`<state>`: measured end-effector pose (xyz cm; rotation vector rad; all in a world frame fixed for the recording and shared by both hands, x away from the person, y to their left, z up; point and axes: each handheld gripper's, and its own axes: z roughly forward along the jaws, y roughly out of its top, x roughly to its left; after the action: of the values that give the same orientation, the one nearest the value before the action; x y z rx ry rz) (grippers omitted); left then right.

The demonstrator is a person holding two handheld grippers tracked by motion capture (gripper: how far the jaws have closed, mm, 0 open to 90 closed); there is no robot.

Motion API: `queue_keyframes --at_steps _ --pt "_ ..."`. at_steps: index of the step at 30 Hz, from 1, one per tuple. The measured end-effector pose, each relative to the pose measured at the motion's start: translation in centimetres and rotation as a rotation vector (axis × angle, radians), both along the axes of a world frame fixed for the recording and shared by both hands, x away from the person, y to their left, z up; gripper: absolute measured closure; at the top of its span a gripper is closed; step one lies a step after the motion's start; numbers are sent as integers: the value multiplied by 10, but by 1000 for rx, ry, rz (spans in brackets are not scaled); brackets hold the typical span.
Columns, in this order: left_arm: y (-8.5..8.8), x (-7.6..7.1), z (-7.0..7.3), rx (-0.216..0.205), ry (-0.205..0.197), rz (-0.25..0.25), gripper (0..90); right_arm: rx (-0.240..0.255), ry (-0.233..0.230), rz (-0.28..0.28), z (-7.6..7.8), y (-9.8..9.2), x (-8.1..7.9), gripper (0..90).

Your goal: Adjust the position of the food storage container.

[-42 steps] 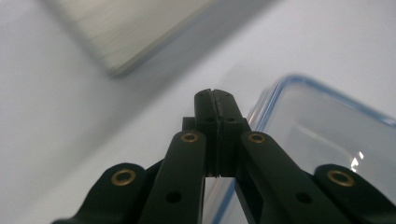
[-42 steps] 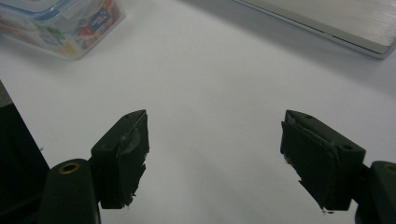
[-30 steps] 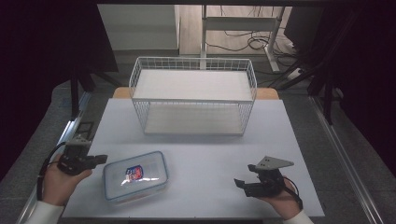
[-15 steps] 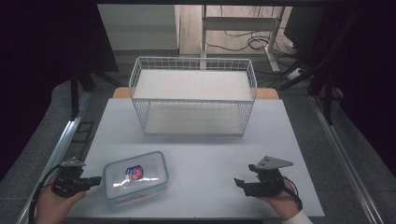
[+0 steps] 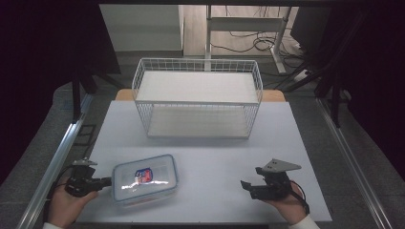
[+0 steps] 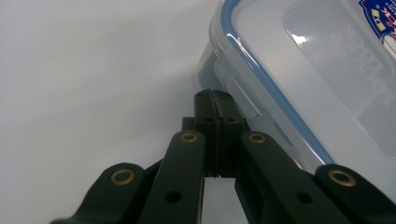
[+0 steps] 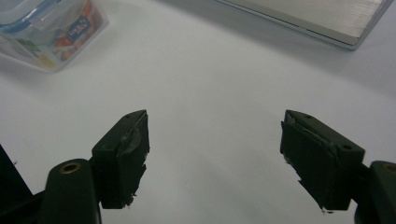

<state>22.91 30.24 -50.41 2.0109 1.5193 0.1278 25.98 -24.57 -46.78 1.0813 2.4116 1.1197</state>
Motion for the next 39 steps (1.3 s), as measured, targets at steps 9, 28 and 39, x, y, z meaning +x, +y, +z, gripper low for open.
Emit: queue_keyframes --at_steps 9,28,39 --pt "-44 26 2 -1 4 -84 898 1 4 1 -1 -1 0 240" --pt "-126 51 5 8 -14 -255 898 -2 5 0 -1 -3 1 240" --pt "-133 51 3 -24 -41 -276 882 -2 -5 10 -2 -2 0 240"
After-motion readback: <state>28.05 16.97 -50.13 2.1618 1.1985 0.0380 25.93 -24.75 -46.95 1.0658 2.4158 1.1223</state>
